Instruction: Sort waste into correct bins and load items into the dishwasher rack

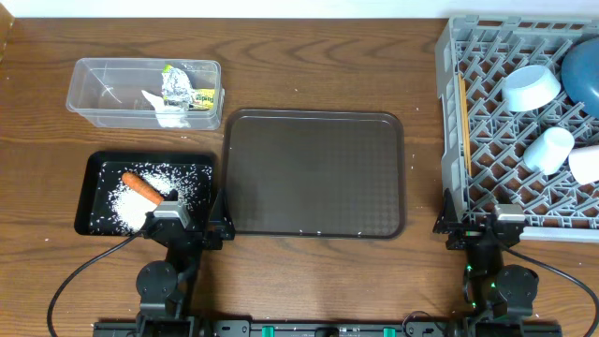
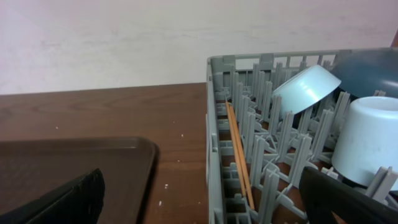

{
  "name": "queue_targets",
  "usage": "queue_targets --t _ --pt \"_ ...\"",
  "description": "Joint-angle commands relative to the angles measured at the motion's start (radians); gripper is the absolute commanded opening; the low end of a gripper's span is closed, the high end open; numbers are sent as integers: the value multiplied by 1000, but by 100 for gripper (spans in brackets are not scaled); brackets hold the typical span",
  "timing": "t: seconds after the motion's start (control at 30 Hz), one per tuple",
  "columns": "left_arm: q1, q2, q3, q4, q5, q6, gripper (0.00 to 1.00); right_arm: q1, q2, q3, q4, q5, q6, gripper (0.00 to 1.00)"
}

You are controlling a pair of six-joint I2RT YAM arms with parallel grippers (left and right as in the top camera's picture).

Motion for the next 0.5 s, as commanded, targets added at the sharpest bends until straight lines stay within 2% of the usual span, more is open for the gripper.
queue_targets --t 0.0,0.1,0.47 --pt "-4 -6 -18 -33 17 14 98 -4 -7 -2 -6 18 -53 99" --pt "-4 -6 -18 -33 17 14 98 -4 -7 -2 -6 18 -106 99" --pt "-4 -6 -18 -33 17 14 98 -4 -7 -2 -5 18 -108 99"
